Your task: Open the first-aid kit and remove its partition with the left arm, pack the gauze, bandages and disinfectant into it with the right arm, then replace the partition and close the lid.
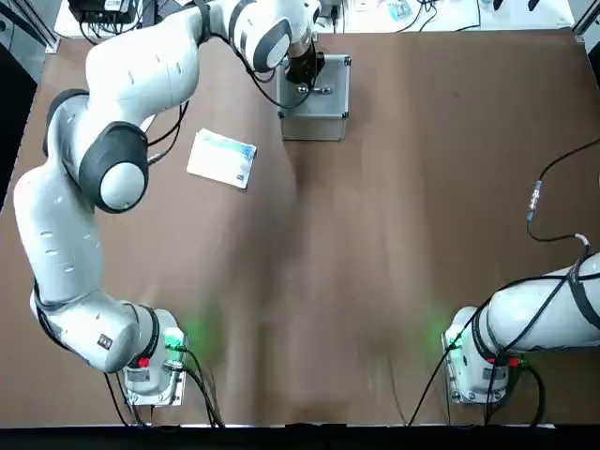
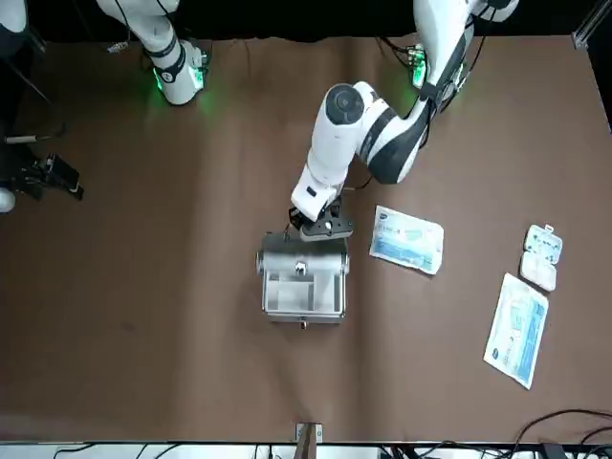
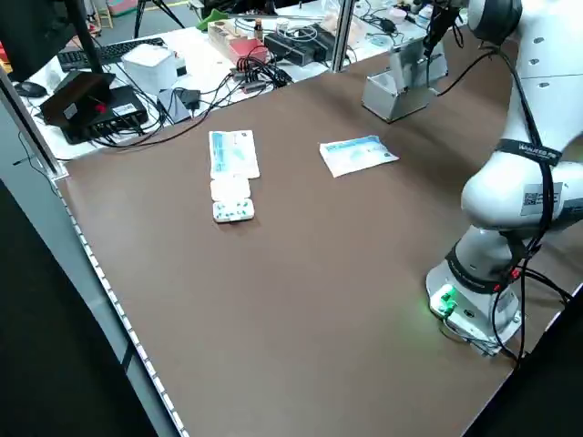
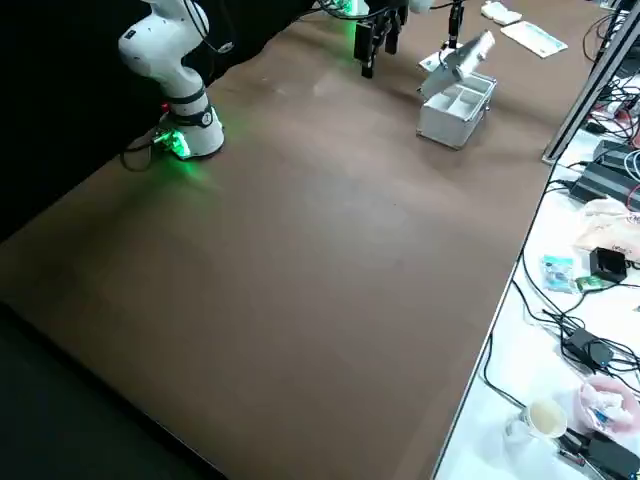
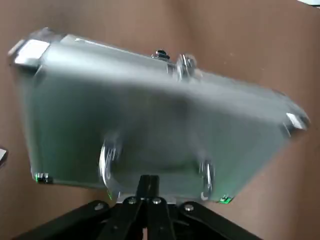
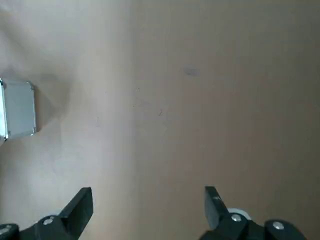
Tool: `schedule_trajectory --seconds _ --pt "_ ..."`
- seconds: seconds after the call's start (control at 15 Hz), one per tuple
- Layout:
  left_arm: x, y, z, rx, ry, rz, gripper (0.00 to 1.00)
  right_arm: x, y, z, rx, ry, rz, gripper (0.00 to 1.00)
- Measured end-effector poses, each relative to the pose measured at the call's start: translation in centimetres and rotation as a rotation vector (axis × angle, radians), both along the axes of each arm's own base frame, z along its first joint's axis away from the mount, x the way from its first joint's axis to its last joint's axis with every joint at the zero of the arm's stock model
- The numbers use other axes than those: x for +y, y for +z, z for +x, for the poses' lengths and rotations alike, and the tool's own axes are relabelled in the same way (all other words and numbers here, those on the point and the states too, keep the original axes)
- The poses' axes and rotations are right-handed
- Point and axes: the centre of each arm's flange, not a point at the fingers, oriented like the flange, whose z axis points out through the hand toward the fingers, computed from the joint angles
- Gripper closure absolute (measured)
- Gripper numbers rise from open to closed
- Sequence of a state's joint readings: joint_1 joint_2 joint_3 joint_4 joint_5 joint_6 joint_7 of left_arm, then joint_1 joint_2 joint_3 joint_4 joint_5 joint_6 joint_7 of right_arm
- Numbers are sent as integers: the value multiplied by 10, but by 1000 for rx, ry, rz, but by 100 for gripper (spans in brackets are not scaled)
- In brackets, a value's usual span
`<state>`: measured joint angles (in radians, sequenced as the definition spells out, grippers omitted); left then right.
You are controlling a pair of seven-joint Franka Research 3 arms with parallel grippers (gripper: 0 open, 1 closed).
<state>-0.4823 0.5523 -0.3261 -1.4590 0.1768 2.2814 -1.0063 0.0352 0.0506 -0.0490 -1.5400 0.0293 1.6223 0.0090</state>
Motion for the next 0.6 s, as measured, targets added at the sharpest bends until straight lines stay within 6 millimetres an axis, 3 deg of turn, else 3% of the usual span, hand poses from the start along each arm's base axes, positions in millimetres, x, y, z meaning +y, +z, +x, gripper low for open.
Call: schedule_trajectory --seconds 0.6 --pt "20 12 24 -23 10 8 99 0 0 0 1 1 -3 1"
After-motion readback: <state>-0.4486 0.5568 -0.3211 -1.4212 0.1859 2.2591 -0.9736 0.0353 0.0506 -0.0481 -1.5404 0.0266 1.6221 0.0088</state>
